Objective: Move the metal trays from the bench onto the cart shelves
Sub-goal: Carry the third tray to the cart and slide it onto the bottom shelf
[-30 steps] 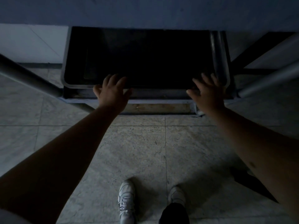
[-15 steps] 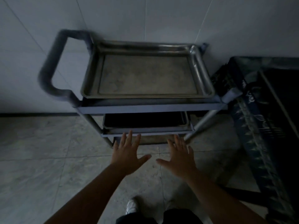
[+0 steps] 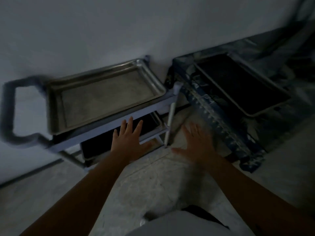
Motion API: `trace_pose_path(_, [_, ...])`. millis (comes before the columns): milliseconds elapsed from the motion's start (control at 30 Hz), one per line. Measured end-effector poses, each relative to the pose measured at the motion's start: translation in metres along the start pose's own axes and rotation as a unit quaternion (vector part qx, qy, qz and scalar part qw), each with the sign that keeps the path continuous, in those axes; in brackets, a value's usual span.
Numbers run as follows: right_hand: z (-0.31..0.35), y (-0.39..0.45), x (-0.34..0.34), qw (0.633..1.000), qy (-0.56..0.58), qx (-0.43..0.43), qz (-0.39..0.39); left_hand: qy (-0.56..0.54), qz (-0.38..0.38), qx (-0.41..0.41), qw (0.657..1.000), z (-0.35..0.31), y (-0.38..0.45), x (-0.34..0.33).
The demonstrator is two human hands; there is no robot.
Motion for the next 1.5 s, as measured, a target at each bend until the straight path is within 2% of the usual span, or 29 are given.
trace_pose_path(167, [-0.118, -0.052, 0.015, 0.987, 0.041, -0.154, 0.010, 0.005, 0.004, -0.158, 0.987, -0.137, 0.035, 0.017])
trace_pose_path(333, [-0.236, -0.143, 0.031, 0.957, 0.057, -0.281, -0.033, 0.013, 0.007, -0.280, 0.960, -0.282, 0.037, 0.008])
trace_pose_path(633, [-0.404, -0.280, 0.040, 0.902, 0.074, -0.421, -0.066, 0.051, 0.038, -0.431, 0.900, -0.527, 0.014, -0.032])
trace_pose_path(833, [-0.498, -0.337, 0.026, 0.872, 0.082, -0.478, -0.066, 0.062, 0.045, -0.471, 0.879, -0.649, 0.001, -0.069])
trace_pose_path(1000, [-0.567, -0.348, 0.018, 0.857, 0.088, -0.504, -0.063, 0.060, 0.074, -0.487, 0.868, -0.724, 0.019, -0.098])
trace_pose_path(1233, [-0.672, -0.304, 0.003, 0.843, 0.096, -0.526, -0.060, 0.078, 0.094, -0.491, 0.863, -0.823, 0.096, -0.131])
trace_pose_path(1333, [-0.722, -0.279, 0.003, 0.830, 0.103, -0.547, -0.037, 0.092, 0.106, -0.502, 0.853, -0.867, 0.138, -0.140])
trace_pose_path(1433, [-0.760, -0.256, 0.008, 0.821, 0.118, -0.558, -0.023, 0.070, 0.129, -0.485, 0.862, -0.893, 0.177, -0.139])
trace_pose_path(1500, [-0.782, -0.234, 0.015, 0.833, 0.116, -0.542, -0.012, 0.069, 0.125, -0.463, 0.875, -0.900, 0.205, -0.134])
Point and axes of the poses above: each hand's wrist, its own y-axis towards the middle knuckle, its own x-axis out of the back of the hand, z = x × y, the point moved 7 cm from there along y, towards the middle knuckle, and after that the axes turned 1 degree about -x, right-handed, at the moved point
